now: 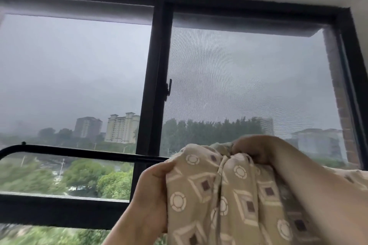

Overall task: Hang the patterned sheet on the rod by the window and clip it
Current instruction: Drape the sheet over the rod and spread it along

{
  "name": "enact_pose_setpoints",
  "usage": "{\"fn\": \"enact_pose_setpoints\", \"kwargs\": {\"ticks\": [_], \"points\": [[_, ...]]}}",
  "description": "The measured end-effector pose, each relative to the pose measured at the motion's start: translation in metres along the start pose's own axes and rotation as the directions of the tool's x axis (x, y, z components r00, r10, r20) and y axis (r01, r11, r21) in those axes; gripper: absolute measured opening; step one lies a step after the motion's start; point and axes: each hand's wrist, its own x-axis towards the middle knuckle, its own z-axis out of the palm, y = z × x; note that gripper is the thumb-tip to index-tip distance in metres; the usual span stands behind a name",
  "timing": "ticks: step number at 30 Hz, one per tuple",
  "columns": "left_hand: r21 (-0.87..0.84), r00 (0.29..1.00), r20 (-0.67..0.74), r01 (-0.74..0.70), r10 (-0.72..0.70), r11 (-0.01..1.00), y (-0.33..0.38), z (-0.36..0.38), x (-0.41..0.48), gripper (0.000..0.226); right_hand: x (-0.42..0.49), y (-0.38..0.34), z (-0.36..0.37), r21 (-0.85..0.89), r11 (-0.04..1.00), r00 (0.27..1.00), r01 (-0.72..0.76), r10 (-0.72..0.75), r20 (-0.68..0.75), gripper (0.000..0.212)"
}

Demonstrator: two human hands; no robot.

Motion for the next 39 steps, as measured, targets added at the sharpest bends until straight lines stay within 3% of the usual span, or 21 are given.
{"fn": "enact_pose_setpoints", "kwargs": {"ticks": [4, 6, 8, 10, 13, 16, 21, 24, 26, 29, 32, 34, 35, 39], "points": [[-0.007, 0.994, -0.008, 0.110, -0.110, 0.994, -0.006, -0.003, 0.010, 0.042, 0.007, 0.004, 0.006, -0.010, 1.000, 0.997, -0.004, 0.005, 0.073, 0.047], [0.050, 0.989, -0.070, 0.134, -0.131, 0.990, -0.005, -0.001, 0.014, 0.034, 0.011, 0.003, 0.008, 0.056, 0.998, 0.994, 0.020, -0.026, 0.108, 0.034], [0.083, 0.980, -0.117, 0.171, -0.161, 0.982, 0.002, 0.002, 0.016, 0.033, 0.015, 0.003, 0.006, 0.025, 0.999, 0.994, 0.038, -0.040, 0.102, 0.054], [0.125, 0.973, -0.152, 0.191, -0.171, 0.974, 0.009, 0.004, 0.015, 0.036, 0.017, 0.006, 0.002, 0.029, 0.999, 0.992, 0.041, -0.044, 0.115, 0.056], [0.119, 0.982, -0.181, 0.083, -0.061, 0.989, 0.022, 0.005, 0.015, 0.048, 0.011, 0.007, -0.001, 0.060, 0.996, 0.984, 0.070, -0.079, 0.160, 0.052], [0.166, 0.953, -0.289, -0.044, 0.091, 0.985, 0.052, 0.011, 0.010, 0.032, 0.005, 0.005, 0.000, 0.167, 0.984, 0.976, 0.060, -0.093, 0.196, 0.050], [0.345, 0.913, -0.363, -0.053, 0.185, 0.937, 0.095, 0.021, 0.005, 0.024, 0.005, 0.002, 0.000, 0.209, 0.975, 0.992, 0.081, -0.099, 0.075, 0.042], [0.470, 0.912, -0.333, -0.060, 0.239, 0.881, 0.103, 0.011, -0.001, 0.022, 0.002, -0.003, 0.007, 0.183, 0.979, 0.991, 0.087, -0.105, 0.088, 0.032], [0.656, 0.859, -0.343, -0.071, 0.381, 0.751, 0.105, -0.007, 0.002, 0.020, 0.004, -0.005, 0.011, 0.211, 0.967, 0.979, 0.141, -0.167, 0.113, 0.029], [0.902, 0.752, -0.272, -0.019, 0.601, 0.432, 0.102, -0.035, 0.001, 0.021, 0.008, -0.003, 0.013, 0.300, 0.929, 0.964, 0.217, -0.253, 0.086, 0.012], [0.988, 0.684, -0.155, 0.114, 0.713, 0.105, 0.098, -0.055, -0.003, 0.026, 0.014, -0.002, 0.010, 0.402, 0.875, 0.946, 0.271, -0.320, 0.058, 0.049], [0.988, 0.661, -0.087, 0.156, 0.745, -0.023, 0.096, -0.061, -0.004, 0.032, 0.018, -0.003, 0.011, 0.471, 0.827, 0.908, 0.306, -0.402, 0.116, 0.044], [0.989, 0.659, -0.096, 0.145, 0.746, 0.000, 0.096, -0.063, -0.006, 0.033, 0.019, -0.004, 0.011, 0.507, 0.802, 0.888, 0.314, -0.438, 0.143, 0.041], [0.889, 0.754, -0.280, -0.030, 0.595, 0.456, 0.089, -0.071, -0.016, 0.027, 0.015, 0.000, 0.003, 0.582, 0.739, 0.877, 0.339, -0.472, 0.088, 0.047]]}}
